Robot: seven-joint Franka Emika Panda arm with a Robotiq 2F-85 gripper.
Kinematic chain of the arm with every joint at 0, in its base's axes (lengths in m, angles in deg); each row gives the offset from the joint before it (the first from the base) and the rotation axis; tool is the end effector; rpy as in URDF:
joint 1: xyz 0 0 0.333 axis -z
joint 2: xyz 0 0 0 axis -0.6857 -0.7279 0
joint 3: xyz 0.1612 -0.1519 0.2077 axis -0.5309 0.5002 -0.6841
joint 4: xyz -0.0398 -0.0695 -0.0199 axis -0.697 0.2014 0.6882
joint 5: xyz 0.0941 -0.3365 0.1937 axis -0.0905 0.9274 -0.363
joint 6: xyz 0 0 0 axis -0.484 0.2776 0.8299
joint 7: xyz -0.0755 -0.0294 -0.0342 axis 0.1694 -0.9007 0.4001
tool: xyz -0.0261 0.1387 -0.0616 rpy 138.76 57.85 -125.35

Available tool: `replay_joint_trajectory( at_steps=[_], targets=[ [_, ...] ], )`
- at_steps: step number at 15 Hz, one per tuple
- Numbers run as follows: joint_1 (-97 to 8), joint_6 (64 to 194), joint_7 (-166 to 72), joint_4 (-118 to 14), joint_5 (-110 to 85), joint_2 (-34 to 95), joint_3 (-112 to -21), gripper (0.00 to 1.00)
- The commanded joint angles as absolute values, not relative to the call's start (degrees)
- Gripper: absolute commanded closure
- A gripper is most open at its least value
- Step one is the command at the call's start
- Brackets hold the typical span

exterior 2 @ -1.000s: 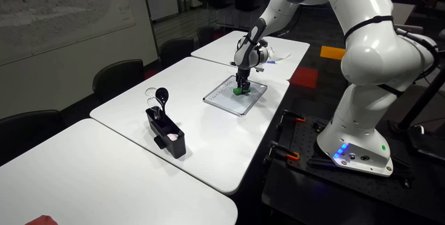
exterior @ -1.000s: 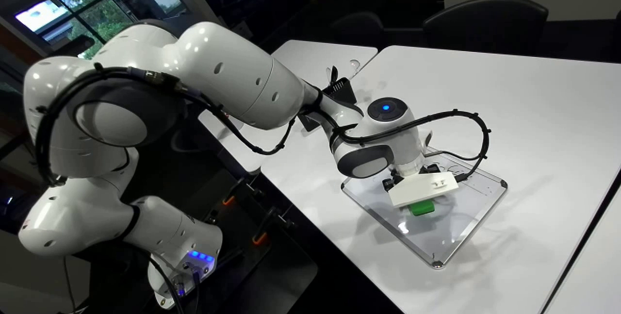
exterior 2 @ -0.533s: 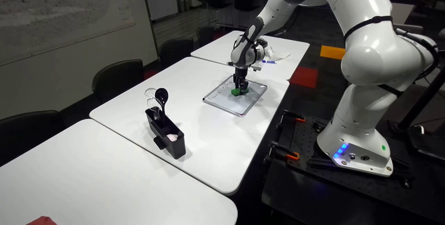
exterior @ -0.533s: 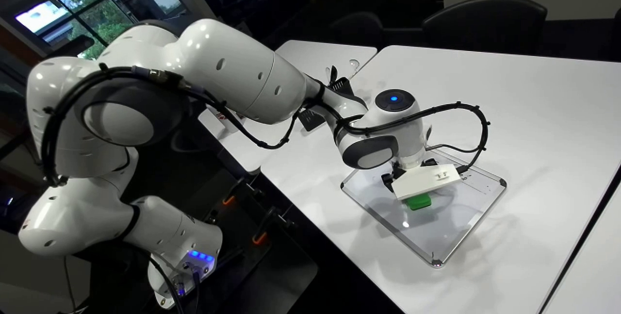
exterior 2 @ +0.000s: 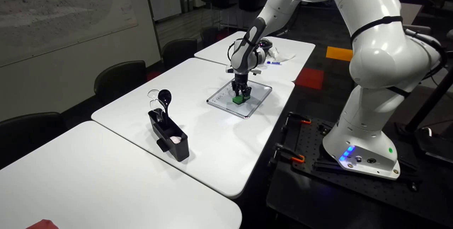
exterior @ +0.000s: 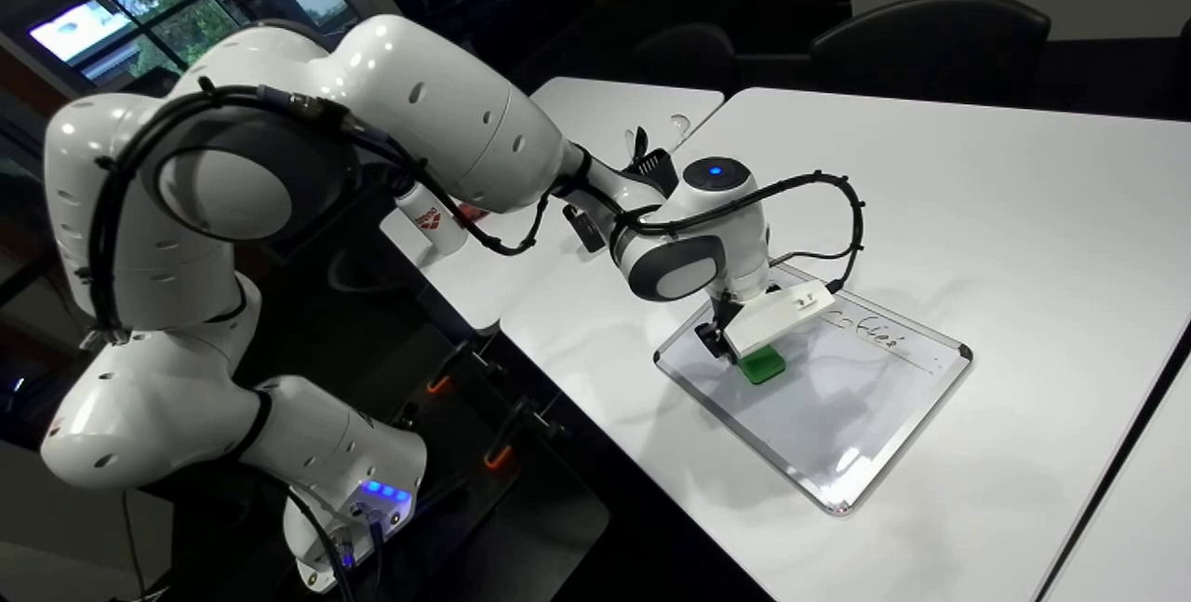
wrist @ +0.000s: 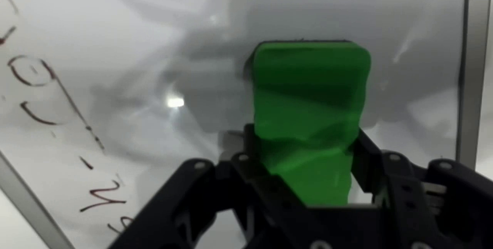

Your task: Use the green eraser to wipe the whiteboard

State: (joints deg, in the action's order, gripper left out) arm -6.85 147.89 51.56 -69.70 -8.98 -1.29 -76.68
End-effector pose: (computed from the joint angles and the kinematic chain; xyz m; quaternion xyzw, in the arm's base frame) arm 0.5021 -0.2850 -0.0172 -0.8305 -0.5552 0.0045 0.0450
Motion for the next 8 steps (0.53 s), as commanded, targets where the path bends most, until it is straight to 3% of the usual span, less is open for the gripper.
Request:
replay_joint_trajectory(
  at_steps=[1,5,8],
  targets=[
    [-10.6,148.3,54.6,-76.7,-7.5,-0.2,-75.0,0.67],
    [-15.2,148.9,54.5,-81.2,-5.9,2.6,-72.2,0.67],
    [-14.6,158.0,55.3,-86.2,-7.6,6.3,-72.6,0.67]
  ],
)
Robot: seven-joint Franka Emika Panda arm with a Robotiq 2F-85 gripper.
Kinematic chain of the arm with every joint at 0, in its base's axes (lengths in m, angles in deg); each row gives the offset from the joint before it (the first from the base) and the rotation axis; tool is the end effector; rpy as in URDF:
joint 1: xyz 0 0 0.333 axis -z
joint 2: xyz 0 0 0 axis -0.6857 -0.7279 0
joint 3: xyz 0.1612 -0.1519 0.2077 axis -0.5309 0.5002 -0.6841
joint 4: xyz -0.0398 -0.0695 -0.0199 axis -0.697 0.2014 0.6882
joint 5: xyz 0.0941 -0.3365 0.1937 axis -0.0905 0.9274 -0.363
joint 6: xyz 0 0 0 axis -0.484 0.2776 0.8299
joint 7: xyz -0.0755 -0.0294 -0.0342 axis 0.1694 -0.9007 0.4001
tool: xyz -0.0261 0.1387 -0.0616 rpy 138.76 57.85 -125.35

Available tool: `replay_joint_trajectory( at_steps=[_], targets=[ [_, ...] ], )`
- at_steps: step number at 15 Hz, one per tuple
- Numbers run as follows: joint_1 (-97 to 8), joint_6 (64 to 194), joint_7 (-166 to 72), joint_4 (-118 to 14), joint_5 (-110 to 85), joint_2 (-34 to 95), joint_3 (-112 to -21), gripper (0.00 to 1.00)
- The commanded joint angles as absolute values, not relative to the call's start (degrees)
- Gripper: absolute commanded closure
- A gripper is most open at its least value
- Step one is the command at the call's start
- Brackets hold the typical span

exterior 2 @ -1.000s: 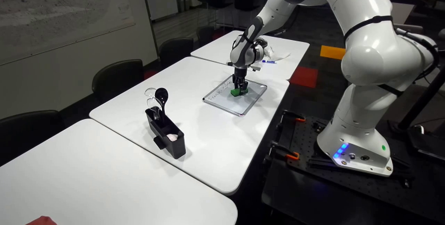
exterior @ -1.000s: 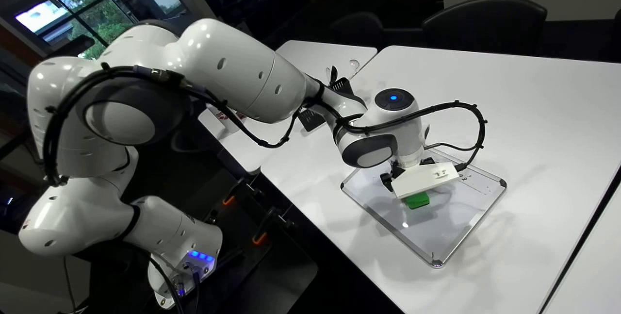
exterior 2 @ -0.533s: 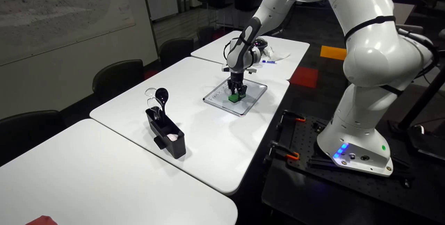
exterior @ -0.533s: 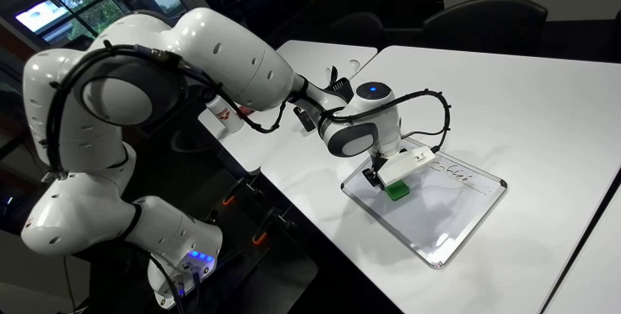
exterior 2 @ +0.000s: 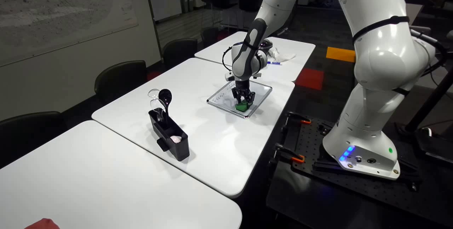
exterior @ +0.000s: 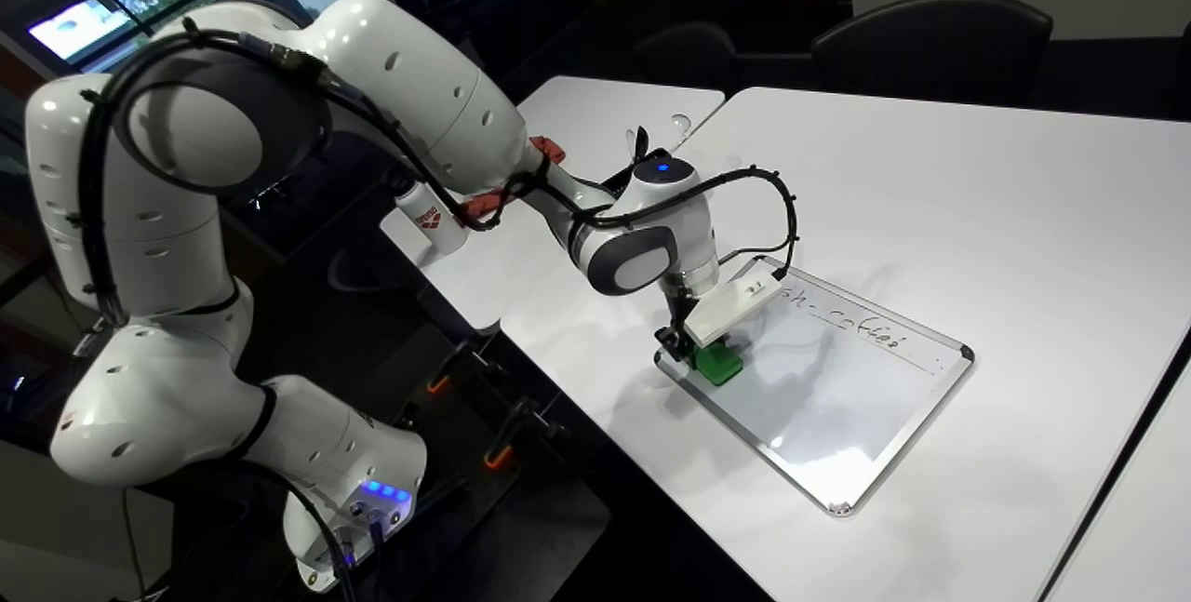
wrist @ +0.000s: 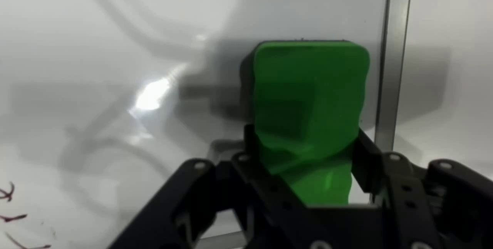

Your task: Use the green eraser to wipe the whiteboard

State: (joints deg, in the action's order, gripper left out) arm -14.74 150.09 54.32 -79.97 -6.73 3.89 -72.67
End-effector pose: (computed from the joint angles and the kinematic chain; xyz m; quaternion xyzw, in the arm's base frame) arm 0.4707 -0.2285 -0.0167 -0.7762 -0.6264 0.0455 0.0546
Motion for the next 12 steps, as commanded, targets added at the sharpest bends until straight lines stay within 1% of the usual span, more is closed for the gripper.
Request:
replay_joint_trajectory(
  at_steps=[1,5,7,10,12],
  targets=[
    [-12.1,163.0,57.3,-88.5,-8.8,7.6,-75.1,0.67],
    [-3.7,178.1,59.9,-95.3,-6.2,9.0,-85.0,0.67],
    [0.3,180.9,58.6,-97.0,-2.5,9.3,-90.3,0.67],
    [1.5,178.0,56.5,-97.4,1.5,11.1,-95.4,0.67],
    [-3.8,175.1,54.4,-95.9,1.4,12.6,-93.9,0.67]
  ],
)
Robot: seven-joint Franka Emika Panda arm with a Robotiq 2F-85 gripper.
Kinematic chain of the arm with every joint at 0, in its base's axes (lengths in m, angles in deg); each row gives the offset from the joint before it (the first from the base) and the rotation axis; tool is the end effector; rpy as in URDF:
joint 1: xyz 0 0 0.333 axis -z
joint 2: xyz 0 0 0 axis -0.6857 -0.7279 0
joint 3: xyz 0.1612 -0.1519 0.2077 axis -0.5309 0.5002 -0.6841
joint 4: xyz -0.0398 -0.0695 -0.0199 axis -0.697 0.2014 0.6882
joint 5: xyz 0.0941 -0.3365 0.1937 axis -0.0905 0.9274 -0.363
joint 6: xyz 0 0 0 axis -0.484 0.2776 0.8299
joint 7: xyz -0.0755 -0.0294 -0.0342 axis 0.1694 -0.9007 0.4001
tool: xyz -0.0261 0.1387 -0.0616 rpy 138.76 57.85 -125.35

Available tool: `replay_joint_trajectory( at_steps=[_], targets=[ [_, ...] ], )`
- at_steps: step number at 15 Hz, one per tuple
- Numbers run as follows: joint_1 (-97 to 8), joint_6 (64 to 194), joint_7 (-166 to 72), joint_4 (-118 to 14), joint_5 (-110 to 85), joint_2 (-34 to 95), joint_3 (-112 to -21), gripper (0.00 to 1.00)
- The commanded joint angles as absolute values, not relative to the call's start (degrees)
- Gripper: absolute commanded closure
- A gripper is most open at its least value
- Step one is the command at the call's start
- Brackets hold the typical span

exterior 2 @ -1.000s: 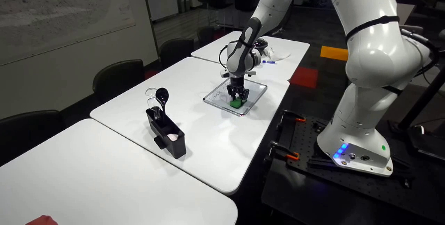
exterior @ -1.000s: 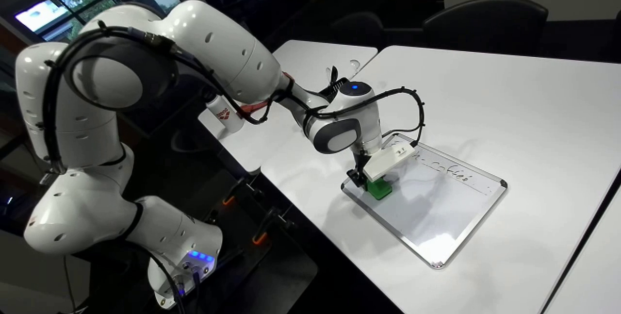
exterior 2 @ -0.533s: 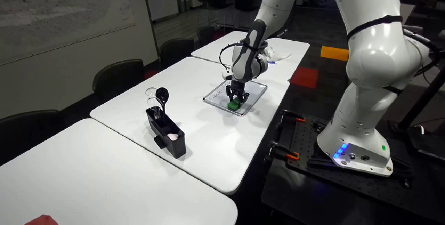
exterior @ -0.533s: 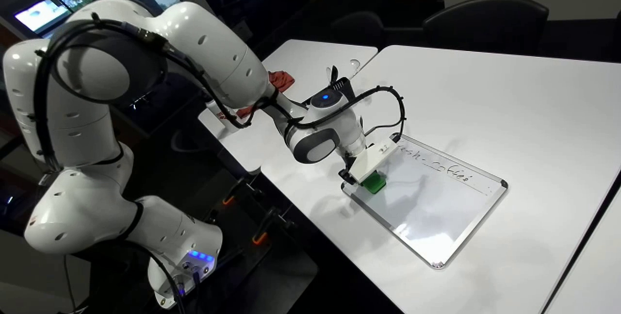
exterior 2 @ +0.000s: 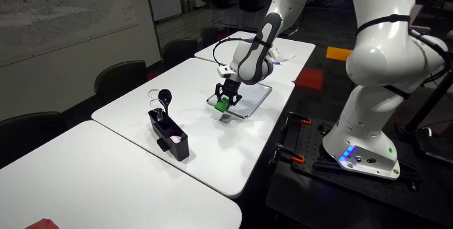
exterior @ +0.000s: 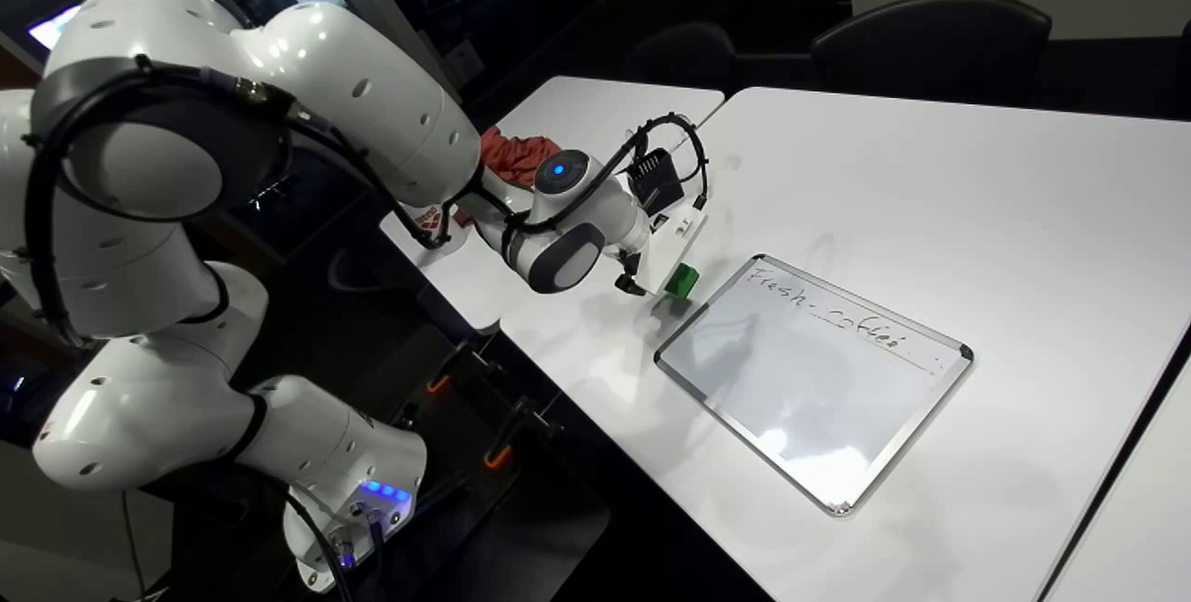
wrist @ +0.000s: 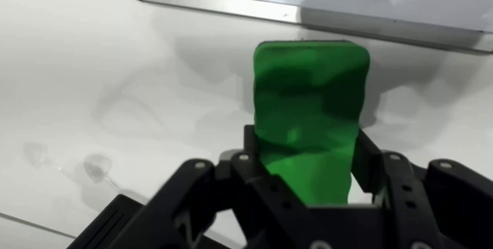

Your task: Use the green eraser to wipe the whiteboard

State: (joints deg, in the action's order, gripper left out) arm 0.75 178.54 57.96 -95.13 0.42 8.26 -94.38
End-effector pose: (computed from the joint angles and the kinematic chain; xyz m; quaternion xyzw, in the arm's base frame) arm 0.4948 -0.1168 0.0382 0.6994 0.6944 0.1610 0.0518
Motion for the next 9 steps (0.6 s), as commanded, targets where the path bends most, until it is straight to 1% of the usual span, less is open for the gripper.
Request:
replay_joint_trajectory(
  at_steps=[1,2,4,7,9],
  targets=[
    [-7.6,173.4,52.9,-95.1,0.9,13.7,-92.1,0.67],
    [-10.2,172.1,52.0,-94.3,0.7,14.0,-91.1,0.67],
    [-19.1,168.9,49.0,-92.8,0.4,15.4,-85.5,0.67],
    [-29.3,166.3,45.5,-89.9,1.6,15.0,-77.9,0.67],
    [-33.2,166.2,44.2,-88.3,2.4,13.4,-74.3,0.67]
  ],
)
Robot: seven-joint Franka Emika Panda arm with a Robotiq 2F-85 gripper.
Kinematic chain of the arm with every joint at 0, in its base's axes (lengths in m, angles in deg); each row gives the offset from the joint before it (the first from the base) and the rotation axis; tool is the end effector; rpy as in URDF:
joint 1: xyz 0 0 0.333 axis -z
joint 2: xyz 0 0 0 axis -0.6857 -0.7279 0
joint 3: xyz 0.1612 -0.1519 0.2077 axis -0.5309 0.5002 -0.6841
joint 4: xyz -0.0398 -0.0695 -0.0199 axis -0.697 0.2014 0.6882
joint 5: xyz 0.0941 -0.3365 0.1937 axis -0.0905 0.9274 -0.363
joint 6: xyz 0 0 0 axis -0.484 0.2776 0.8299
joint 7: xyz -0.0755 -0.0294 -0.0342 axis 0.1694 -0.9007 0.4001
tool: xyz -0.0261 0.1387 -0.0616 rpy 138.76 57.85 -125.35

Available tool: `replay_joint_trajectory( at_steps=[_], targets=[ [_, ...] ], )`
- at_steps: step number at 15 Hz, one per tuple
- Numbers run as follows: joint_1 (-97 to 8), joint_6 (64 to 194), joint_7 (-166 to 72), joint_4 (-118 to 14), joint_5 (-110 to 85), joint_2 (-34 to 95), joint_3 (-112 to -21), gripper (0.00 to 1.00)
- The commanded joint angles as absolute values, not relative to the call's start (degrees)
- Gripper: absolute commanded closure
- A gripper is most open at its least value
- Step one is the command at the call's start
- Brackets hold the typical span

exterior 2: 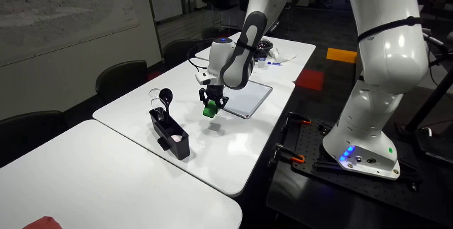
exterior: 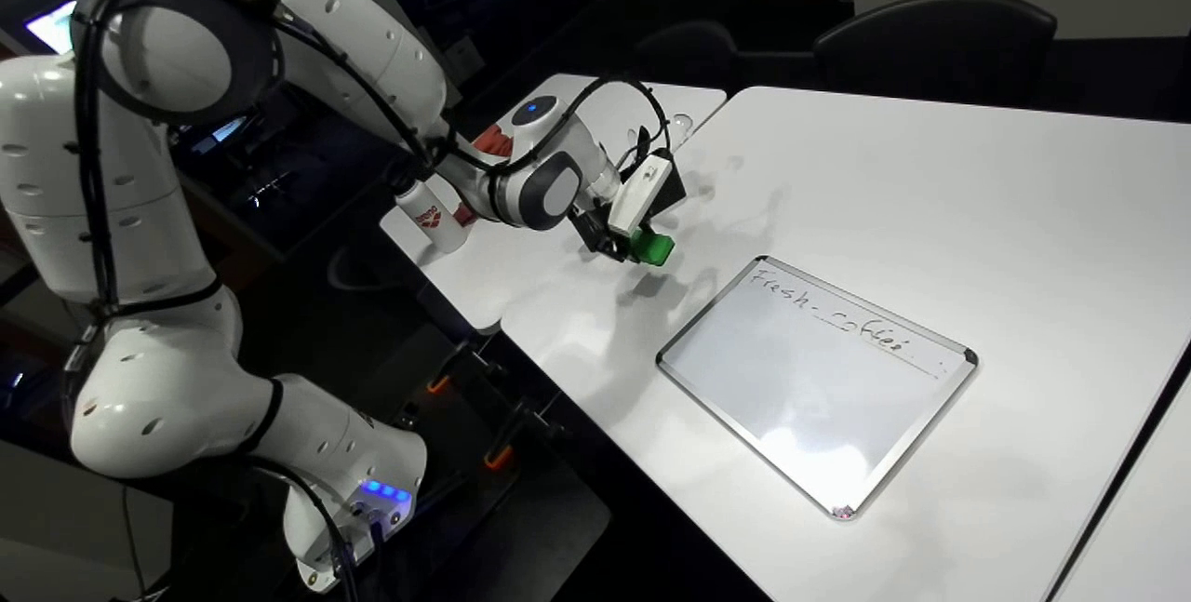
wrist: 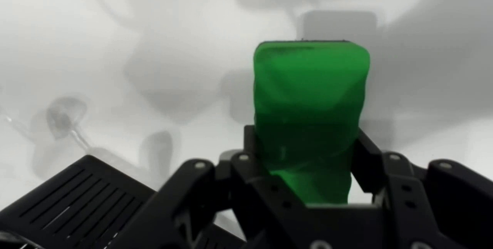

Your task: Use the green eraser to wipe the whiteboard

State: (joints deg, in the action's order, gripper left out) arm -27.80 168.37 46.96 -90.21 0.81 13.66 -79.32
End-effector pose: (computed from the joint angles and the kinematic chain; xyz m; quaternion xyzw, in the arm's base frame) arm 0.5350 -0.0344 0.0569 0.6624 0.7434 0.0703 0.0605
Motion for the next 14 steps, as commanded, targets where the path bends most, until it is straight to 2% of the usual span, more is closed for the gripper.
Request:
replay_joint_trajectory(
  at_steps=[1,5,6,7,9,14],
  targets=[
    [-34.1,165.8,44.1,-87.8,2.5,12.8,-73.4,0.67],
    [-33.1,165.4,46.1,-88.3,2.4,11.3,-73.2,0.67],
    [-31.9,164.9,46.9,-88.3,2.3,10.9,-74.2,0.17],
    [-31.7,164.8,46.9,-88.3,2.2,10.6,-74.2,0.16],
    [-30.6,164.8,47.4,-88.6,2.2,10.3,-74.8,0.02],
    [-28.6,165.6,48.7,-90.5,2.1,12.3,-76.3,0.00]
  ],
)
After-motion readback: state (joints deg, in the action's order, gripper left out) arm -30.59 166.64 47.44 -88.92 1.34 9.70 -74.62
